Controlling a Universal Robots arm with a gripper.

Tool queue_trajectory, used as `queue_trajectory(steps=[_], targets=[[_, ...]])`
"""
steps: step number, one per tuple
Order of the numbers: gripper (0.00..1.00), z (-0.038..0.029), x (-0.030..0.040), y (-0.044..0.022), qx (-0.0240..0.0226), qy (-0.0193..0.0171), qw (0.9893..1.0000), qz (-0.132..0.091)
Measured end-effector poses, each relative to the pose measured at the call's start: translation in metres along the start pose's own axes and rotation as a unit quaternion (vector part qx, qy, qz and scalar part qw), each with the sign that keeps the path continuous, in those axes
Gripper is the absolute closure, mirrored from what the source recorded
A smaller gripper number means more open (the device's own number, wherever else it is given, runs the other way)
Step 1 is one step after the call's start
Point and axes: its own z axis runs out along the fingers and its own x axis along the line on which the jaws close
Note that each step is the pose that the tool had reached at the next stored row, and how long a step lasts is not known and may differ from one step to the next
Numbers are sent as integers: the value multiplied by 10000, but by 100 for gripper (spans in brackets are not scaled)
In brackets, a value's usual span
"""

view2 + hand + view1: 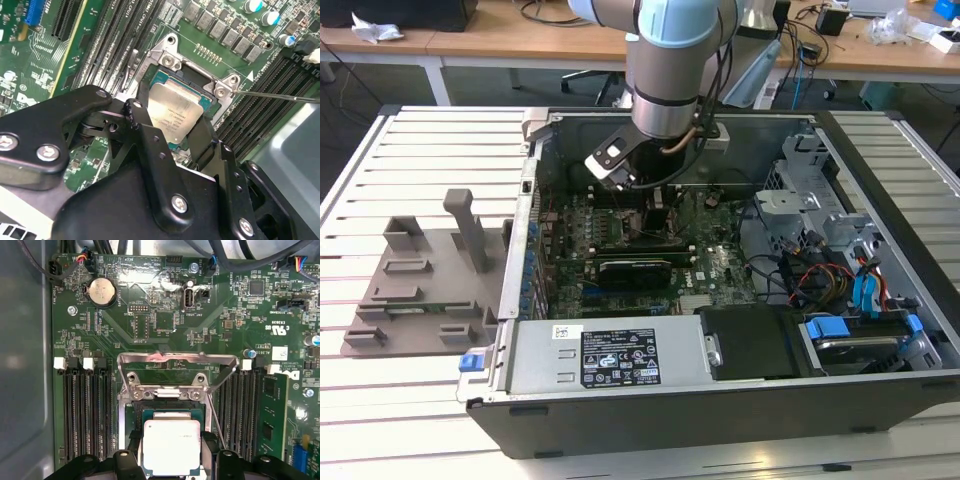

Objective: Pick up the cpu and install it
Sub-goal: 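Place the cpu into insertion slot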

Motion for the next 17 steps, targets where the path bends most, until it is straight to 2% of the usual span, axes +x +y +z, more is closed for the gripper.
queue_trajectory(steps=[5,12,13,17], targets=[[45,41,34,11,2,-4,10000,0],[45,46,36,12,-2,0,10000,0],[38,48,37,12,-2,3,10000,1],[38,46,36,11,1,-2,10000,1]])
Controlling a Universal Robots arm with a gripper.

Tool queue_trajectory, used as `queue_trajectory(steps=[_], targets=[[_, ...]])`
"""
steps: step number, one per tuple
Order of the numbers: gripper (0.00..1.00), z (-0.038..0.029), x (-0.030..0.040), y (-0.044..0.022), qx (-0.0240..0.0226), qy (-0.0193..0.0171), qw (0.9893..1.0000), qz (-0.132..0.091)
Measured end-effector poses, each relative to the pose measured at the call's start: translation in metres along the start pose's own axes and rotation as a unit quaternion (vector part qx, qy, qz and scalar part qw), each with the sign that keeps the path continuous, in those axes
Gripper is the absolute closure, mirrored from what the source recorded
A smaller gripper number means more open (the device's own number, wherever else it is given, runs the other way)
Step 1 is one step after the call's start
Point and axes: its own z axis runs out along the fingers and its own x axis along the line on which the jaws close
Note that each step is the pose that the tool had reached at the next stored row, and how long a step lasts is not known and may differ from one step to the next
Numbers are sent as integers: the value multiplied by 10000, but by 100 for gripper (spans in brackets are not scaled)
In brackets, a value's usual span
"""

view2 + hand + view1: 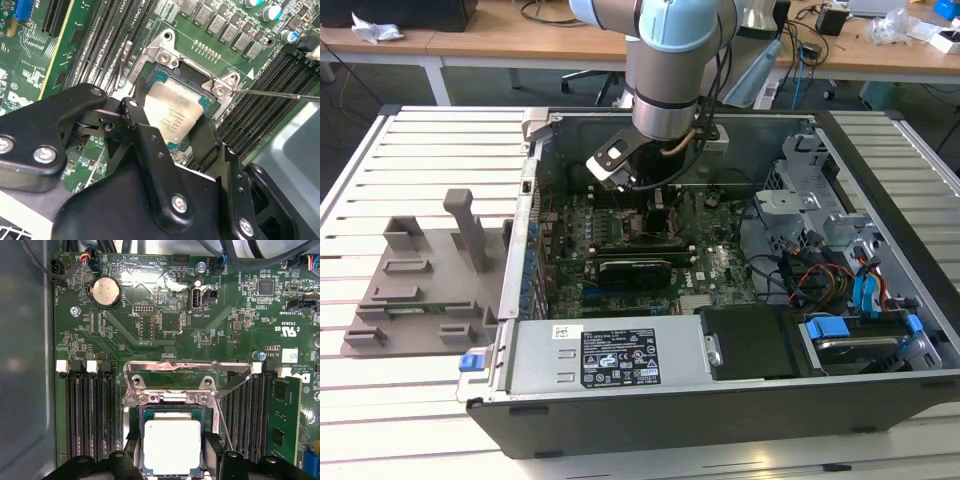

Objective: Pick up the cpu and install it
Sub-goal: 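Place the cpu into insertion slot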

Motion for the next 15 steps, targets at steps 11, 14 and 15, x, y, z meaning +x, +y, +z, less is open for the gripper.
queue_trajectory(steps=[11,14,15], targets=[[89,-708,16,-31,0,-16,10000,0],[89,-784,13,-34,-1,-15,10000,0],[89,-784,13,-34,-1,-14,10000,1]])
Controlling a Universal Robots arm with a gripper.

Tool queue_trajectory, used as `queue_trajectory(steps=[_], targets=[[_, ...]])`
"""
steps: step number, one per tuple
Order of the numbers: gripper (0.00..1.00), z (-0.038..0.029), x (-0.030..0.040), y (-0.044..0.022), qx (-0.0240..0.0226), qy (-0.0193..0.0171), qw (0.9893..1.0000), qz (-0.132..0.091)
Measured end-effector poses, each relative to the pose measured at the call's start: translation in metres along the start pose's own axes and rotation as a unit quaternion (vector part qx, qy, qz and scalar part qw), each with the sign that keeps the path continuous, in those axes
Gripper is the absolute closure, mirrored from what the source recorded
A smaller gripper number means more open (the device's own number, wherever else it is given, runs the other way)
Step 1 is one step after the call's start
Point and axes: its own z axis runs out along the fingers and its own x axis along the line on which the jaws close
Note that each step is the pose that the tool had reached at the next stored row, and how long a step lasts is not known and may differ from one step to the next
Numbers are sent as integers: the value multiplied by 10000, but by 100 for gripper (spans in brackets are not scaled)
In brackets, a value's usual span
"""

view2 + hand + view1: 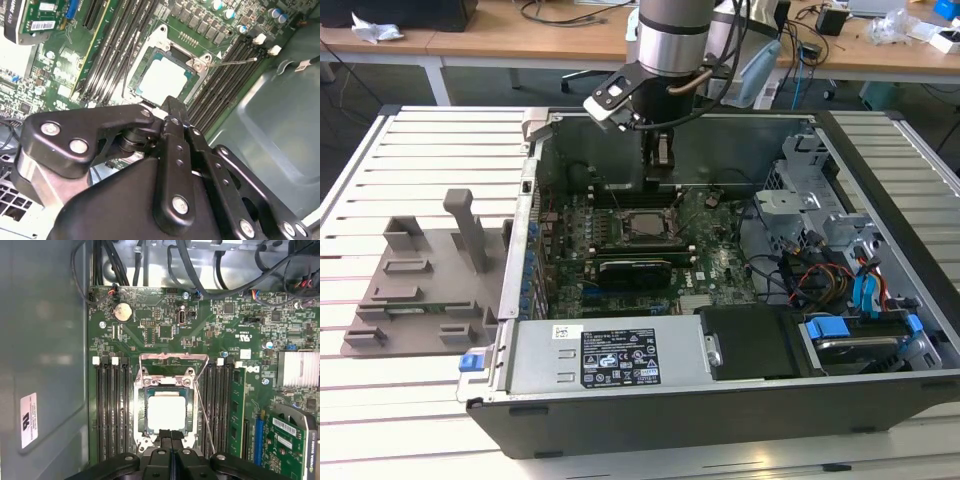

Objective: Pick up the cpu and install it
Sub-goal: 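Place the cpu into insertion slot, then close the cpu cover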

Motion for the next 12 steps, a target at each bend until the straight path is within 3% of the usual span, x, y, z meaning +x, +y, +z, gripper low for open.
queue_trajectory(steps=[12], targets=[[89,-1,0,0,1,7,10000,0]])
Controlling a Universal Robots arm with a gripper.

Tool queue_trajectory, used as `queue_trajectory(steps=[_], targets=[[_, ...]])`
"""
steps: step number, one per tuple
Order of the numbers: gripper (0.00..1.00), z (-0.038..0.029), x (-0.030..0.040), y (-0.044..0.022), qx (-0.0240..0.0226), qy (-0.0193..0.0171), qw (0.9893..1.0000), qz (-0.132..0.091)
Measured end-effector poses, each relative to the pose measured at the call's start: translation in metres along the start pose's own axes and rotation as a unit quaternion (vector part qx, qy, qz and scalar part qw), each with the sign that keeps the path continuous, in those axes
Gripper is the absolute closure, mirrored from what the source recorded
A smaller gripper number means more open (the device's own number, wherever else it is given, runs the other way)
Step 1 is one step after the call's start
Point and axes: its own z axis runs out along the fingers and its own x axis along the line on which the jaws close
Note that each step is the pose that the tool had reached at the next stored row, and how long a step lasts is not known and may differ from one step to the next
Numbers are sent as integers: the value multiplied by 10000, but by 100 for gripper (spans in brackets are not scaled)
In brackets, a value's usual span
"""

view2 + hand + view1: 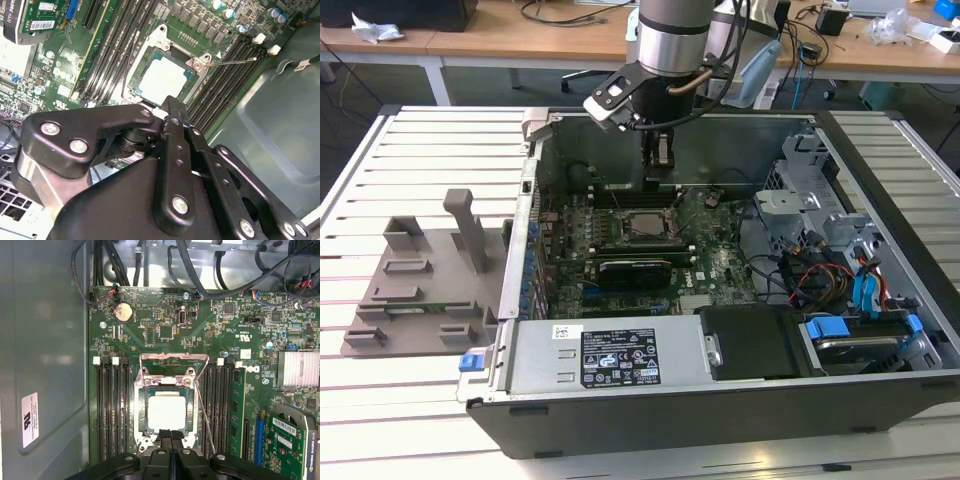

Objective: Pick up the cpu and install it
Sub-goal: 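Close the cpu cover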

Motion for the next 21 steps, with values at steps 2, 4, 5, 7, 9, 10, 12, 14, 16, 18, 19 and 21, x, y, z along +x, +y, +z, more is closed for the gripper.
queue_trajectory(steps=[2,4,5,7,9,10,12,14,16,18,19,21], targets=[[89,0,0,6,0,2,10000,-2],[89,-3,-1,69,0,1,10000,0],[89,-5,-1,98,0,1,10000,0],[89,-8,-2,173,0,2,10000,0],[89,-13,-4,289,0,1,10000,0],[89,-16,-4,372,1,0,10000,0],[89,-21,-6,477,2,1,10000,0],[89,-25,-7,561,4,0,10000,0],[89,-23,-8,672,5,-2,10000,-1],[89,-15,-8,759,6,-3,10000,-1],[89,15,-7,792,6,-2,10000,-1],[89,42,-6,814,7,-2,10000,0]])
